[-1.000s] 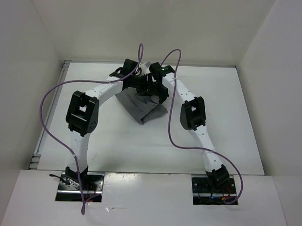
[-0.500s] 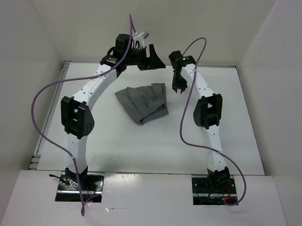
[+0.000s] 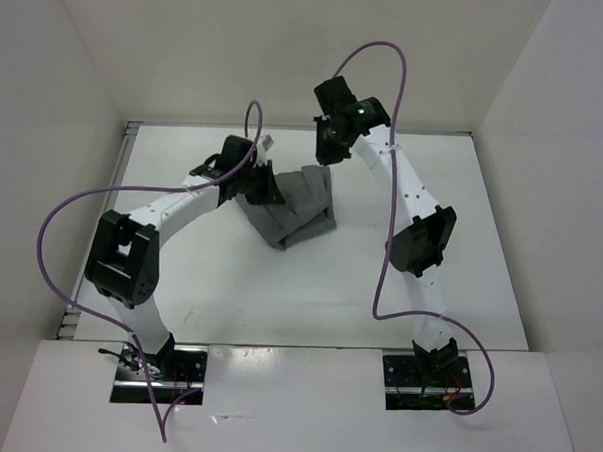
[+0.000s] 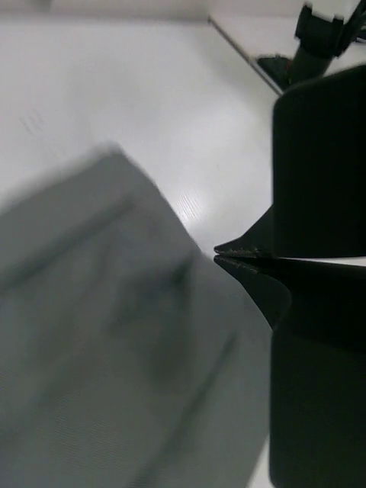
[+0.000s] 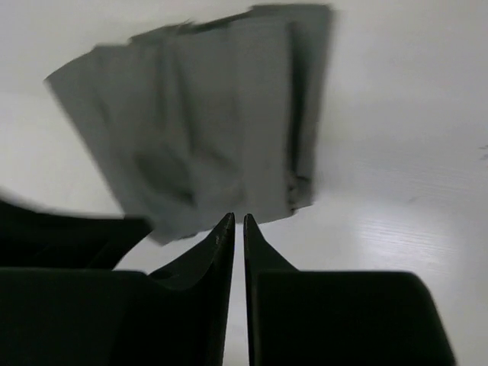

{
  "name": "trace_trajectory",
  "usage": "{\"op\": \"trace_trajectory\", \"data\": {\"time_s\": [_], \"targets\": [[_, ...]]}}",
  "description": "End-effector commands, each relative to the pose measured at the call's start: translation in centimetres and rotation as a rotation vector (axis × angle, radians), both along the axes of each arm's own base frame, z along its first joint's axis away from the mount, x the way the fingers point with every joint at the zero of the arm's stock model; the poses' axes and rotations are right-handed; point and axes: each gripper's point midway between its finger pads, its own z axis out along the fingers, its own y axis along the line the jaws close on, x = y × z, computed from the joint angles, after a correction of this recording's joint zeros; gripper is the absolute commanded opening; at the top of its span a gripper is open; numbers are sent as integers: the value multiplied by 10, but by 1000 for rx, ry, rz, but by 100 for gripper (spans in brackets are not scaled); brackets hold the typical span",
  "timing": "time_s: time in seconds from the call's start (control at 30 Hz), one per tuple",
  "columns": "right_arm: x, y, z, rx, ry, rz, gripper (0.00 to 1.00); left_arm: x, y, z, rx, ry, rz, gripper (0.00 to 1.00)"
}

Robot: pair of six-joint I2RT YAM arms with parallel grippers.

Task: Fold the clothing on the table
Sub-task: Fold the skirt

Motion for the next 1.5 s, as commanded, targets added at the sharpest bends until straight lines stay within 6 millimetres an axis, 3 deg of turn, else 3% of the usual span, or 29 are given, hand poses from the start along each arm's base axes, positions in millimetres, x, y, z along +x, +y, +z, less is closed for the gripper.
{"op": "trace_trajectory", "data": {"time_s": [0.0,0.13,0.17,0.27,0.47,0.53,0.6,0.63,0.67,0.73,0.83,0.9,0.93,0.97,1.03,1.1,1.13,1.17,1.23,1.27,1.33,1.37,1.47], "targets": [[-8,41,12,125,-1,152,13,-6,14,-42,67,69,56,0],[-5,59,-23,135,73,199,12,-6,19,-68,99,120,91,0],[-2,63,-44,124,104,209,12,-7,19,-77,107,138,91,0],[5,63,-81,105,168,200,12,-11,13,-87,104,170,76,0],[5,22,-141,20,307,113,11,-13,8,-92,99,172,60,0],[-5,10,-164,-4,369,97,11,-15,7,-95,96,183,52,0],[-7,10,-167,3,351,98,11,-16,6,-95,93,181,39,0],[-22,1,-188,5,417,83,11,-14,5,-93,89,171,39,0],[-22,4,-192,25,402,91,11,-14,5,-98,93,181,38,0],[-41,0,-201,59,451,100,11,-16,4,-101,95,187,25,0],[-44,6,-187,109,413,123,11,-14,4,-94,95,170,18,0],[-35,12,-155,152,331,141,11,-11,4,-78,90,141,25,1],[-31,14,-141,164,299,145,16,-10,4,-68,84,127,25,6],[-24,19,-120,191,252,158,17,-4,7,-48,69,77,30,10],[-17,22,-75,227,153,173,22,-3,12,-24,32,47,28,35],[-12,24,-24,259,36,199,24,-5,14,27,-13,-64,-4,47],[-12,19,-11,246,3,196,28,-8,15,41,-19,-101,-9,60],[-8,11,2,217,-45,165,31,-13,20,77,-45,-183,-14,68],[-9,-4,28,190,-111,149,41,-22,28,103,-47,-269,-20,79],[-14,-8,25,175,-98,140,45,-35,33,114,-57,-299,-19,85],[-18,-23,26,166,-98,123,45,-44,40,118,-56,-329,-35,87],[-24,-26,8,154,-62,120,45,-50,45,120,-61,-331,-32,87],[-37,-24,-7,202,-42,141,49,-66,44,97,-87,-261,-73,87]]}}
